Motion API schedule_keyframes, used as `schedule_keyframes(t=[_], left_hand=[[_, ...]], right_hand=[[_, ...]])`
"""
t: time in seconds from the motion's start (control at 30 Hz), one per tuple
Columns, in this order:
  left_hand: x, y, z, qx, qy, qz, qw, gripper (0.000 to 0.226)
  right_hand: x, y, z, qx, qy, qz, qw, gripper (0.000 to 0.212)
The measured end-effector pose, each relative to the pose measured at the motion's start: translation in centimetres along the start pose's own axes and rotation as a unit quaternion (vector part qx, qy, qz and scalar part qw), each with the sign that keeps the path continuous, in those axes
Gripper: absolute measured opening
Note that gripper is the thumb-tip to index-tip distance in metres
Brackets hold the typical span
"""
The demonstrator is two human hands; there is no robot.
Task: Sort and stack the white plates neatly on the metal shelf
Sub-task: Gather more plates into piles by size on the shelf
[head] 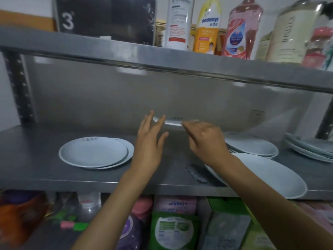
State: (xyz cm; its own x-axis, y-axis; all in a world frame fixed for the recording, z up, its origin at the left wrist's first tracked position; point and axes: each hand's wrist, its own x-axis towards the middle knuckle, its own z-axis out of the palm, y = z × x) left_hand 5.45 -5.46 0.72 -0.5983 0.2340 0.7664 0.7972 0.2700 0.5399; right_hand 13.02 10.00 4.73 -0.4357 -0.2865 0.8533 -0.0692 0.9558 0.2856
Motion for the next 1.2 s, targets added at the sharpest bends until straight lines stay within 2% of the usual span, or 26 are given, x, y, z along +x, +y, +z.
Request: schedule_keyframes(t=[0.2, 0.3, 0.4, 0.53, 0.7, 1.2], left_hand=[[-0.6, -2.3, -3.3, 0.075, 0.090, 0.061, 0.991, 0.019], [-1.0, -3.4, -4.6, 0.112, 0.110, 0.075, 0.985, 0.015], [-1.8, -4.5, -5.4, 0.136, 0.123, 0.066, 0.981, 0.014], [-2.7, -5.9, -6.2, 0.145, 0.135, 0.041, 0.979, 0.013], [-3.4, -7.6, -6.9, 0.158, 0.124, 0.020, 0.979, 0.016], [-4.6, -9.6, -7.6, 0.214, 0.057, -0.034, 0.975, 0.016]], right_hand=[[0.1, -2.7, 2.3, 0.081, 0.006, -0.043, 0.996, 0.036], [0.4, -4.0, 3.2, 0.097, -0.002, -0.054, 0.994, 0.038], [0.6, -5.0, 4.3, 0.090, -0.052, -0.059, 0.993, 0.045], [-0.1, -5.2, 6.0, 0.092, -0.126, 0.045, 0.987, 0.062], [-1.3, -5.2, 8.1, 0.123, -0.172, 0.146, 0.966, 0.061], [-3.6, -6.4, 10.9, 0.152, -0.235, 0.211, 0.937, 0.055]])
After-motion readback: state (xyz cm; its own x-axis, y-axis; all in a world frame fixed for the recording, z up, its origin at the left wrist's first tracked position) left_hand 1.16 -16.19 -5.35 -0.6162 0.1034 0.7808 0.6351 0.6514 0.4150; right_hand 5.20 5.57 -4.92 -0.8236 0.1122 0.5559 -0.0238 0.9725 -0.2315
